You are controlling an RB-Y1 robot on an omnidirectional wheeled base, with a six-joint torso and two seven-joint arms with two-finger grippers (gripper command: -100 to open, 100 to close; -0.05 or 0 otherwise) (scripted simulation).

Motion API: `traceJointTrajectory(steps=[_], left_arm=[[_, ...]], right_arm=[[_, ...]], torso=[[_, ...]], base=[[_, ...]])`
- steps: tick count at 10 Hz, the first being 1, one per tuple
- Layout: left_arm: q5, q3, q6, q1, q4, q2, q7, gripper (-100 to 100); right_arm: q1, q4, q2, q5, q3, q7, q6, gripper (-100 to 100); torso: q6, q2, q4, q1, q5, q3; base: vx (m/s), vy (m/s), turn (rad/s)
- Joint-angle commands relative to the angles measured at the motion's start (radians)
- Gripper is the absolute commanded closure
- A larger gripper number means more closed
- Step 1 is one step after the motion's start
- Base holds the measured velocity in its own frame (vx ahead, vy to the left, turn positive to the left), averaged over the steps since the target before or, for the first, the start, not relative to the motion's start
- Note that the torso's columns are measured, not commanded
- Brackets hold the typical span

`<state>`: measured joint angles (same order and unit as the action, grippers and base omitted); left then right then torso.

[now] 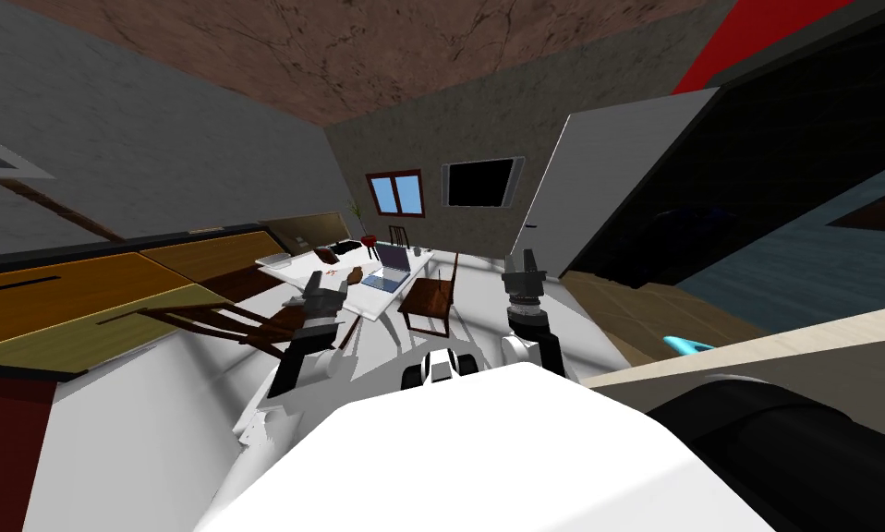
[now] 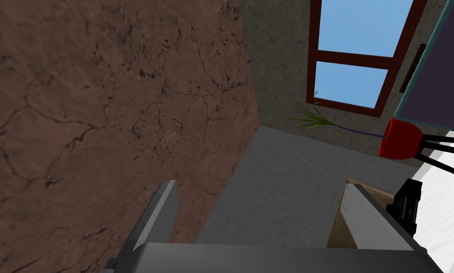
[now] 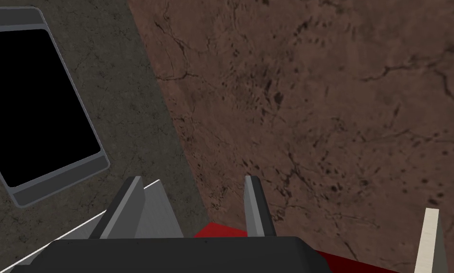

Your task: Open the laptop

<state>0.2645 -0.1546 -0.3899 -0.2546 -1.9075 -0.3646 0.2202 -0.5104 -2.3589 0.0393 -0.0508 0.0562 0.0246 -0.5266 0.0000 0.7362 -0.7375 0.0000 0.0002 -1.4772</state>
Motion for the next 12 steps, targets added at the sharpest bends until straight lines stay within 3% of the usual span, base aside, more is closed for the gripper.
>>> traceJointTrajectory(steps=[1,4,5,8,9,10,11,12], left_arm=[[0.025,-0.033,0.010,0.040,0.062,-0.028,0.014,-100],[0.057,-0.082,0.018,0.093,0.149,-0.064,0.028,-100],[0.057,-0.082,0.018,0.093,0.155,-0.064,0.028,-100],[0.089,-0.137,0.027,0.150,0.231,-0.095,0.033,-100],[0.089,-0.137,0.027,0.150,0.259,-0.095,0.033,-100],[0.103,-0.167,0.032,0.181,0.288,-0.110,0.033,-100],[0.103,-0.167,0.032,0.181,0.304,-0.110,0.033,-100],[0.118,-0.198,0.036,0.212,0.342,-0.125,0.030,-100]], right_arm=[[0.000,0.000,0.000,0.000,0.000,0.000,0.000,0],[0.000,0.000,0.000,0.000,0.000,0.000,0.000,0],[0.000,0.000,0.000,0.000,0.000,0.000,0.000,0],[0.000,0.000,0.000,0.000,0.000,0.000,0.000,0],[0.000,0.000,0.000,0.000,0.000,0.000,0.000,0],[0.000,0.000,0.000,0.000,0.000,0.000,0.000,0],[0.000,0.000,0.000,0.000,0.000,0.000,0.000,0],[0.000,0.000,0.000,0.000,0.000,0.000,0.000,0]], torso=[[0.000,-0.001,0.000,-0.007,-0.002,0.000],[0.000,0.003,-0.001,0.004,0.001,0.003],[0.000,0.000,0.000,0.002,0.001,0.000],[0.000,0.001,0.000,0.001,0.000,0.001],[0.000,0.001,0.000,-0.003,-0.001,0.001],[0.000,0.002,0.000,0.000,-0.001,0.001],[0.000,0.001,-0.001,0.002,0.000,0.001],[0.000,0.002,-0.001,0.003,0.001,0.001]], base=[[0.024,-0.266,0.006],[-0.006,-0.225,-0.005],[0.041,-0.193,0.002],[0.051,-0.193,-0.002],[0.056,-0.199,0.006],[0.074,-0.165,0.000],[0.056,-0.152,0.001],[0.087,-0.202,-0.003]])
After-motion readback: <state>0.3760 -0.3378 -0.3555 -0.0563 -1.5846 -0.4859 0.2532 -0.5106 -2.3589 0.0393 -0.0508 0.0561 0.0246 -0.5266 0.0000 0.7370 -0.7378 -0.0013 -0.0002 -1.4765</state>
